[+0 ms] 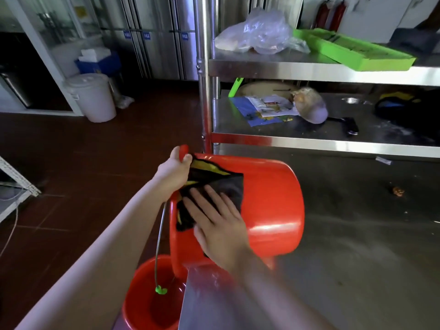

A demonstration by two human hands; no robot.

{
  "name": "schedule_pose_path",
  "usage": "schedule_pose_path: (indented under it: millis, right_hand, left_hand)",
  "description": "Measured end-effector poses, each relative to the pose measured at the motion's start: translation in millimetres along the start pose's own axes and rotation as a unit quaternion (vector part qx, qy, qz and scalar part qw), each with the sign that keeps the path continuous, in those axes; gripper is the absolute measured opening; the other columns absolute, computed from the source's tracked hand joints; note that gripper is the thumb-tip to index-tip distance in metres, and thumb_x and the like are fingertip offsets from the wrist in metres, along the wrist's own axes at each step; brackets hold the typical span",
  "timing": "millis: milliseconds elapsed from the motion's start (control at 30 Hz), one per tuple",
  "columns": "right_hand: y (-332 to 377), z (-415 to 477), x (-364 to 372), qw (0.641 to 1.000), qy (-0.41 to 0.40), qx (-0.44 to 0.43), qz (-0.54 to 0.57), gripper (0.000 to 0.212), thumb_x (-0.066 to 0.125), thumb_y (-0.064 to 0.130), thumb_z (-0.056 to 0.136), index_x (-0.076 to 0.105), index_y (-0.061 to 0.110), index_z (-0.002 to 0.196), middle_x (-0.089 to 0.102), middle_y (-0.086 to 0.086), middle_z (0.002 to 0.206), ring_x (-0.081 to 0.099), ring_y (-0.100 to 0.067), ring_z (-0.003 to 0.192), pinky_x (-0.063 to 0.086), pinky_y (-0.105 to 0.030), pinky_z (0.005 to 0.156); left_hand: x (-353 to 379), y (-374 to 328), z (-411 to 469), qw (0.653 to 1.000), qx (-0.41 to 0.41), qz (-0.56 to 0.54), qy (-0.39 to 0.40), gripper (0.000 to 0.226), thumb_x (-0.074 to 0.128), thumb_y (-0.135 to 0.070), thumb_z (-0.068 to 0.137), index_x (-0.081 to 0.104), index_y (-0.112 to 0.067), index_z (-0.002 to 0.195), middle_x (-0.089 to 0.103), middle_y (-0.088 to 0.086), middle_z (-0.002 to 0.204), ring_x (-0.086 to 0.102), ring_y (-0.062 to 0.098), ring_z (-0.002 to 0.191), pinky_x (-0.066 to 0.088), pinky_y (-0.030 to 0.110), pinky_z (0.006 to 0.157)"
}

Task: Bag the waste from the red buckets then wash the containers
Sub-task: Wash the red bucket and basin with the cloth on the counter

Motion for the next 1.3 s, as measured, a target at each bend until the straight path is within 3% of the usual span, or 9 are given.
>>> schedule_pose_path:
  millis: [133, 200, 267, 400, 600, 733, 900, 1033, 1300]
  right_hand:
    - [-20, 30, -10, 0.999, 0.017, 0.046, 0.002, 0.049, 0.045, 0.035, 0.090, 0.054, 0.022, 0.136, 0.049, 0.000, 0.145, 0.043, -0.023, 0.136, 0.035, -0.038, 0.110]
    - [-71, 43, -24, 0.989, 0.010, 0.148, -0.008, 0.043, 0.047, 0.034, 0.089, 0.060, 0.022, 0.129, 0.057, -0.002, 0.137, 0.052, -0.024, 0.127, 0.041, -0.036, 0.103]
    - [-129, 52, -26, 0.963, 0.072, 0.257, -0.017, 0.038, 0.043, 0.037, 0.092, 0.060, 0.026, 0.125, 0.061, -0.001, 0.130, 0.056, -0.026, 0.117, 0.043, -0.035, 0.092]
    - [-178, 54, -13, 0.900, 0.254, 0.353, -0.024, 0.045, 0.031, 0.042, 0.094, 0.051, 0.033, 0.133, 0.057, -0.007, 0.133, 0.055, -0.033, 0.115, 0.042, -0.037, 0.081]
    - [-64, 25, -29, 0.988, 0.091, 0.111, -0.050, 0.045, 0.040, 0.037, 0.094, 0.049, 0.031, 0.138, 0.053, 0.008, 0.141, 0.050, -0.020, 0.128, 0.040, -0.035, 0.102]
    - [-22, -64, -29, 0.997, 0.027, 0.041, -0.056, 0.050, 0.040, 0.031, 0.098, 0.037, 0.022, 0.148, 0.032, 0.002, 0.156, 0.027, -0.022, 0.145, 0.026, -0.040, 0.116]
    - [-111, -20, -56, 0.980, 0.012, 0.187, -0.065, 0.041, 0.045, 0.033, 0.096, 0.057, 0.023, 0.133, 0.056, -0.001, 0.138, 0.053, -0.025, 0.126, 0.042, -0.036, 0.100]
    - [-195, 2, -50, 0.929, 0.157, 0.337, -0.001, 0.038, 0.037, 0.042, 0.097, 0.051, 0.034, 0.132, 0.055, 0.003, 0.136, 0.054, -0.029, 0.118, 0.044, -0.038, 0.093]
    - [-60, -117, -64, 0.993, 0.059, 0.077, -0.071, 0.053, 0.044, 0.037, 0.098, 0.036, 0.024, 0.148, 0.031, 0.006, 0.156, 0.027, -0.020, 0.145, 0.027, -0.041, 0.115]
  left_hand:
    - [-2, 3, -15, 0.999, 0.035, -0.013, -0.001, 0.058, 0.033, -0.050, 0.100, 0.017, -0.034, 0.154, 0.048, 0.015, 0.143, 0.052, 0.031, 0.123, 0.037, 0.027, 0.090]
    - [-2, 6, -35, 0.998, 0.051, -0.029, -0.016, 0.057, 0.033, -0.050, 0.100, 0.015, -0.038, 0.153, 0.065, 0.009, 0.115, 0.066, 0.022, 0.086, 0.049, 0.023, 0.068]
    - [3, 9, -60, 0.995, 0.080, -0.062, -0.018, 0.057, 0.032, -0.052, 0.099, 0.011, -0.043, 0.152, 0.065, -0.001, 0.078, 0.059, 0.012, 0.053, 0.046, 0.023, 0.043]
    - [14, 24, -102, 0.986, 0.119, -0.108, -0.035, 0.059, 0.032, -0.050, 0.100, 0.005, -0.045, 0.152, 0.050, -0.006, 0.049, 0.039, 0.003, 0.033, 0.037, 0.023, 0.038]
    - [11, 22, -100, 0.991, 0.086, -0.085, -0.050, 0.057, 0.033, -0.037, 0.101, 0.007, -0.046, 0.151, 0.065, 0.009, 0.073, 0.057, 0.024, 0.053, 0.050, 0.036, 0.054]
    - [12, 19, -96, 0.988, 0.116, -0.096, -0.046, 0.058, 0.034, -0.048, 0.100, 0.007, -0.046, 0.151, 0.061, 0.004, 0.063, 0.046, 0.012, 0.039, 0.042, 0.028, 0.041]
    - [16, 29, -105, 0.986, 0.129, -0.103, -0.026, 0.066, 0.046, -0.042, 0.099, 0.004, -0.049, 0.150, 0.066, 0.007, 0.064, 0.059, 0.028, 0.045, 0.054, 0.037, 0.044]
    - [19, 33, -113, 0.985, 0.133, -0.104, -0.041, 0.073, 0.052, -0.031, 0.098, 0.004, -0.052, 0.148, 0.064, 0.008, 0.063, 0.053, 0.018, 0.041, 0.051, 0.033, 0.042]
    - [8, 44, -112, 0.981, 0.150, -0.119, -0.025, 0.071, 0.054, -0.034, 0.097, 0.007, -0.063, 0.142, 0.070, 0.001, 0.084, 0.070, 0.024, 0.063, 0.059, 0.044, 0.059]
Point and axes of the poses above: each hand's wrist, its own z-axis towards the middle knuckle, its own x-axis out of the palm, y = z × x, the point moved 9 cm from there along z, towards the middle knuckle
